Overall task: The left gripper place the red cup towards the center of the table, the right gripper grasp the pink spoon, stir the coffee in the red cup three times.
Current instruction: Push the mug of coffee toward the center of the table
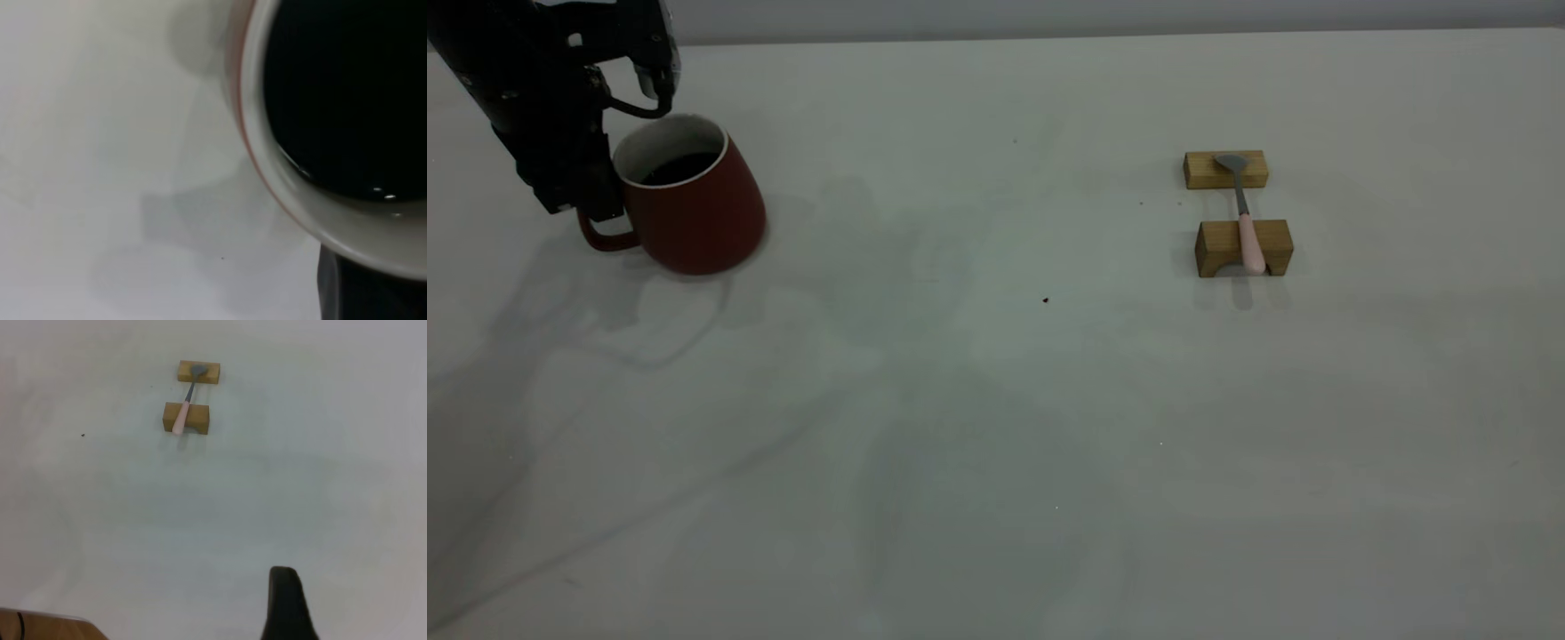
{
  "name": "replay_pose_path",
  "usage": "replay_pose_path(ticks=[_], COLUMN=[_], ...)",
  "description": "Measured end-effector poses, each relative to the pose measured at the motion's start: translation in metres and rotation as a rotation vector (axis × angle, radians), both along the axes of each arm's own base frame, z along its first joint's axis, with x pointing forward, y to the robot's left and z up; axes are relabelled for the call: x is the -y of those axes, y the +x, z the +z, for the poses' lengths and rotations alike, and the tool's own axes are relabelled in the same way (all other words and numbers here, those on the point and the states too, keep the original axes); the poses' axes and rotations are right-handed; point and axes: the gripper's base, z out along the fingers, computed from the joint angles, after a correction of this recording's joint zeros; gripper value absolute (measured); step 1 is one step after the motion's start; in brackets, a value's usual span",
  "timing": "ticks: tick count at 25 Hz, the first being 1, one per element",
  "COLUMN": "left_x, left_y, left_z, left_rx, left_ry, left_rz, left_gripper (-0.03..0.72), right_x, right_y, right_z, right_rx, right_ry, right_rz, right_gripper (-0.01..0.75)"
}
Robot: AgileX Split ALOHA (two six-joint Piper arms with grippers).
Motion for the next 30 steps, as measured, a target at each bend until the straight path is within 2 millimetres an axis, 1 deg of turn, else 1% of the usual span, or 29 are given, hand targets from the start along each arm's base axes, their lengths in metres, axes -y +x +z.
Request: replay_pose_path(ticks=[2,5,12,18,25,30], left_x=[0.004,0.017,0.067,0.110,0.144,0.163], left_y=[-0.001,-0.002,-0.008,-0.018,-0.027,-0.022], left_z=[0.000,0.000,0.000,0.000,-0.003,-0.003], left_rx=[-0.005,-0.011,-0.019,-0.021,-0.009,0.000], left_ry=[0.000,-0.003,-0.015,-0.021,-0.030,-0.037], left_rz=[-0.005,-0.022,-0.062,-0.122,-0.169,-0.184], left_gripper=[0.205,0.205,0.205,0.205,0.205,0.205], right_x=[0.000,0.000,0.000,0.000,0.000,0.000], right_y=[0.000,0.000,0.000,0.000,0.000,0.000], right_z=[0.000,0.000,0.000,0.000,0.000,0.000], right_rx=[0.000,0.000,0.000,0.000,0.000,0.000], right_ry=[0.000,0.000,0.000,0.000,0.000,0.000], right_rz=[0.000,0.000,0.000,0.000,0.000,0.000], right_gripper=[0.562,0.562,0.562,0.562,0.562,0.562])
